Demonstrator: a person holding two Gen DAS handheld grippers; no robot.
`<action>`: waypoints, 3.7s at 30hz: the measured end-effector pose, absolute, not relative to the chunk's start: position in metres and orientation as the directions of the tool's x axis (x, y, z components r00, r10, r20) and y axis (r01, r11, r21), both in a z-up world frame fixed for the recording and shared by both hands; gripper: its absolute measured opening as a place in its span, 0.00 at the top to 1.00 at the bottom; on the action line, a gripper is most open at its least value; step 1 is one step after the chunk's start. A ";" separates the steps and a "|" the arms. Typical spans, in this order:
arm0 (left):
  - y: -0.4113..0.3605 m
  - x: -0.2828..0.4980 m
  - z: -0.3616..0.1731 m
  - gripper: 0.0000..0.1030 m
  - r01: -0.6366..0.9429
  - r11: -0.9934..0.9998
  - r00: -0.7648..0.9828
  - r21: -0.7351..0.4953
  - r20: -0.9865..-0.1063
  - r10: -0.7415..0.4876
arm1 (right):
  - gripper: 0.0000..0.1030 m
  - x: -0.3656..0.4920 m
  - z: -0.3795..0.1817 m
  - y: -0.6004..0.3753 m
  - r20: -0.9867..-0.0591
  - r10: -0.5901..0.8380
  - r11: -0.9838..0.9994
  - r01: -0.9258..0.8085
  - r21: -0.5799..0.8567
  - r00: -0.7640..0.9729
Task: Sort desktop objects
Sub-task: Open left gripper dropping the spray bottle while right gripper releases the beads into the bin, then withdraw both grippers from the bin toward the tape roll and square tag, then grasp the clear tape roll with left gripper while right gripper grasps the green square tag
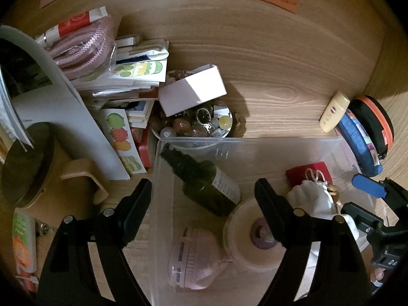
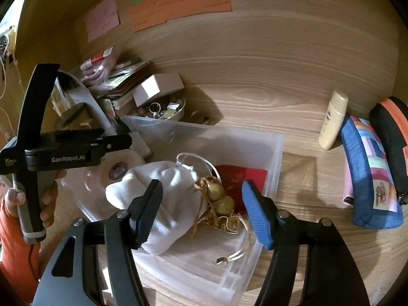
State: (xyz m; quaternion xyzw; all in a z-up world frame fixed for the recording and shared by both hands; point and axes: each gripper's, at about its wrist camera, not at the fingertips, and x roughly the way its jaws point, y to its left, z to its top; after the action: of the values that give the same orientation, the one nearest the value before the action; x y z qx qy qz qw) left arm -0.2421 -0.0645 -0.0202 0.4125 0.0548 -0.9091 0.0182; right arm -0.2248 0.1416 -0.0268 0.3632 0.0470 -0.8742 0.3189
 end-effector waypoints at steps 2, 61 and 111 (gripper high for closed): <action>-0.065 -0.239 -0.018 0.20 0.079 -0.993 -0.659 -0.085 -0.752 0.012 | 0.41 -0.225 -0.025 0.142 -0.667 -0.518 -0.796 0.587 0.147 -0.535; 0.038 -0.049 -0.058 0.07 -0.121 -0.986 -0.669 -0.116 -0.724 0.168 | 0.18 -0.101 -0.042 0.212 -0.699 -0.472 -0.849 0.492 0.194 -0.538; -0.059 -0.036 -0.048 0.72 0.011 -0.982 -0.747 -0.188 -0.655 0.117 | 0.78 -0.098 -0.088 0.102 -0.794 -0.439 -0.698 0.716 0.007 -0.421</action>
State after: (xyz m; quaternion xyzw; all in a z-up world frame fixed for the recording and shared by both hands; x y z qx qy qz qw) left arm -0.0361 -0.0588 -0.0477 0.3548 0.0901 -0.9301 -0.0287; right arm -0.0979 0.1016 -0.0882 0.4092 0.1693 -0.8256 0.3497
